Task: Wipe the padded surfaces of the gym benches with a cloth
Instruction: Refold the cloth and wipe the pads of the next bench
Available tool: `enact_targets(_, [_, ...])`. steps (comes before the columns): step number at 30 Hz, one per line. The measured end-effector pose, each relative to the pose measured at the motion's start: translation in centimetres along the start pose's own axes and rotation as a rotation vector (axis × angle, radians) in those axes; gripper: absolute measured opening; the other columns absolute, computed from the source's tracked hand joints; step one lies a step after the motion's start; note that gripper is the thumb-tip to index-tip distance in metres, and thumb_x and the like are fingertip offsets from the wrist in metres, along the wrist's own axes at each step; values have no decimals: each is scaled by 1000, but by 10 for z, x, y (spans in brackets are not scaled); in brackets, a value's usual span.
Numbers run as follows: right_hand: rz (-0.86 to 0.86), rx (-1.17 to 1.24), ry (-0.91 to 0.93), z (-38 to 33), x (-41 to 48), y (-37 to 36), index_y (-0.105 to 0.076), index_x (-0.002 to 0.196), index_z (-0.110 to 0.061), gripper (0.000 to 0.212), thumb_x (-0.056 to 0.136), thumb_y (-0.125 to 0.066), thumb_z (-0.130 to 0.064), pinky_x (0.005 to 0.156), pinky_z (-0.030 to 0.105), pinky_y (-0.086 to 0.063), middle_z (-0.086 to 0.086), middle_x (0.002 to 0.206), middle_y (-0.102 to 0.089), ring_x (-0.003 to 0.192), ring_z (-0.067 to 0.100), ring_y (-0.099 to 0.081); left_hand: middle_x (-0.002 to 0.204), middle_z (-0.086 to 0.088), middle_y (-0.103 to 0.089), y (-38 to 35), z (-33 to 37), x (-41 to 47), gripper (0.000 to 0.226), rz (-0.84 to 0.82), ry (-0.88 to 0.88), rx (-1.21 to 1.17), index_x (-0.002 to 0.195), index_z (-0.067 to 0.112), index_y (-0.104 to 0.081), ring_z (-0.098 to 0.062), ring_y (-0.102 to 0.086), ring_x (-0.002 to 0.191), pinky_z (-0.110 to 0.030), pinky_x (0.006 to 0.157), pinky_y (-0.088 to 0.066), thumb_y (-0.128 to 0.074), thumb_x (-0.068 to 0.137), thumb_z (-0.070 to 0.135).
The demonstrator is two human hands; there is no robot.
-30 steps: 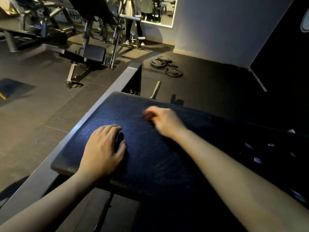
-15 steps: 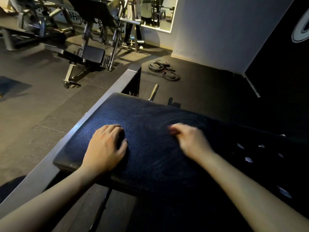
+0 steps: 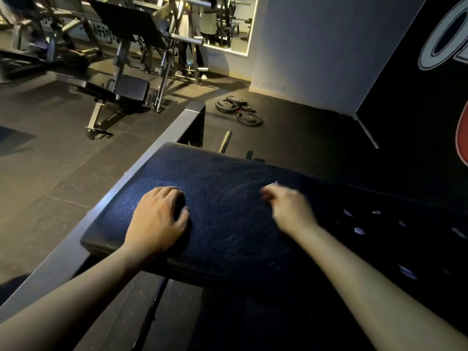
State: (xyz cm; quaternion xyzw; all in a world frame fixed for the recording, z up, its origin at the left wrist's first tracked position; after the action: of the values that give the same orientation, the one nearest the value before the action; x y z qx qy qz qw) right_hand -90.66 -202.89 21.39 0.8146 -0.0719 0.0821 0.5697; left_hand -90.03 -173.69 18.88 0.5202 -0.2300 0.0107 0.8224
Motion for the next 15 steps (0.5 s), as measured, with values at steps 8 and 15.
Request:
enact_targets(8, [-8, 127, 109, -92, -51, -30, -68, 115, -22, 35, 89, -58, -1, 83, 39, -55, 8, 103, -74, 95, 30, -67, 103, -3, -68, 0, 0, 2, 26, -3, 26, 7, 96, 19, -64, -27, -58, 97, -42, 89, -46, -51, 87, 40])
enact_targets(15, [-284, 792, -131, -50, -71, 15, -69, 110, -12, 17, 96, -64, -3, 79, 33, -58, 3, 101, -75, 91, 12, -70, 91, -2, -66, 5, 5, 1, 25, -39, 1, 20, 83, 20, -59, -29, -60, 91, -43, 87, -46, -47, 87, 42])
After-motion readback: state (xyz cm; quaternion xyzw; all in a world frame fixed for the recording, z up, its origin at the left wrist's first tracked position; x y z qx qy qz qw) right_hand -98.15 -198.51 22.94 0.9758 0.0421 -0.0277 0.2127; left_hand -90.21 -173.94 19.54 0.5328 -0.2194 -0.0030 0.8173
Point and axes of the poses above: each hand's wrist, its own x-axis towards the middle knuckle, its own y-axis out of the back of the hand, z = x × y, the point moved 9 cm from there along x, towards the middle knuckle
